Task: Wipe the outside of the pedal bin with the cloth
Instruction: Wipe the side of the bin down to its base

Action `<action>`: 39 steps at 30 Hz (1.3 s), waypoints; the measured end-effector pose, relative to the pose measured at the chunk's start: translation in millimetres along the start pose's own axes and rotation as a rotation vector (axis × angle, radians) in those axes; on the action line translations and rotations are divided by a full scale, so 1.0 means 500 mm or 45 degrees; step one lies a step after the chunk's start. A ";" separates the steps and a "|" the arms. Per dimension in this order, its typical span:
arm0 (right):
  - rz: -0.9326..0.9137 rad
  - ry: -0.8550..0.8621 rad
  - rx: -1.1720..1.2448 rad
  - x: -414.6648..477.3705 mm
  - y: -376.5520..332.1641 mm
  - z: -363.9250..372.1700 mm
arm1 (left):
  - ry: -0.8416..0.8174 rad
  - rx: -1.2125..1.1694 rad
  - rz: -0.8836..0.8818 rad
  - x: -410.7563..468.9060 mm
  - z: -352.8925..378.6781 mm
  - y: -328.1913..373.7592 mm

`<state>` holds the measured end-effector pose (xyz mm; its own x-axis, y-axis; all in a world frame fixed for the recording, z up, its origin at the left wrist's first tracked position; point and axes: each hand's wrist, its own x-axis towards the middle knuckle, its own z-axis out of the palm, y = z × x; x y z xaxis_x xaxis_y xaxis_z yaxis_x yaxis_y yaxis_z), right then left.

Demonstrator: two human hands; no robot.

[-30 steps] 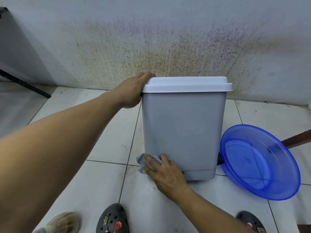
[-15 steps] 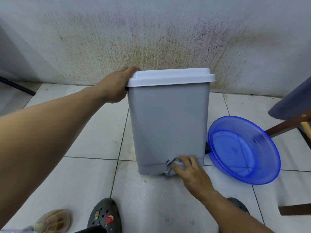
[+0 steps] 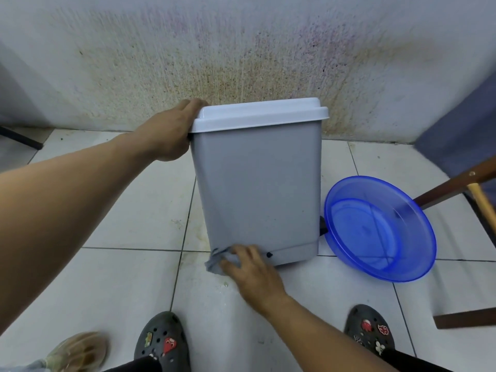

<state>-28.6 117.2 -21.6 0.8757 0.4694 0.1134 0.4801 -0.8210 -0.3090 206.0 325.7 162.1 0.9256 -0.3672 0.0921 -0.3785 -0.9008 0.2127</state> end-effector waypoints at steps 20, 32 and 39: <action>1.200 1.018 0.609 -0.047 0.164 -0.079 | 0.056 -0.077 0.057 -0.013 0.005 -0.008; 0.288 0.266 0.299 0.061 -0.001 -0.030 | 0.056 -0.083 0.058 -0.017 0.006 -0.008; 0.832 0.813 0.437 0.026 0.145 -0.103 | 0.060 -0.096 0.059 -0.017 0.007 -0.008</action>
<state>20.3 47.3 6.1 0.8760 -0.3920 0.2809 -0.0627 -0.6700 -0.7397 199.9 331.6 157.1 0.9064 -0.3953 0.1488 -0.4220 -0.8625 0.2792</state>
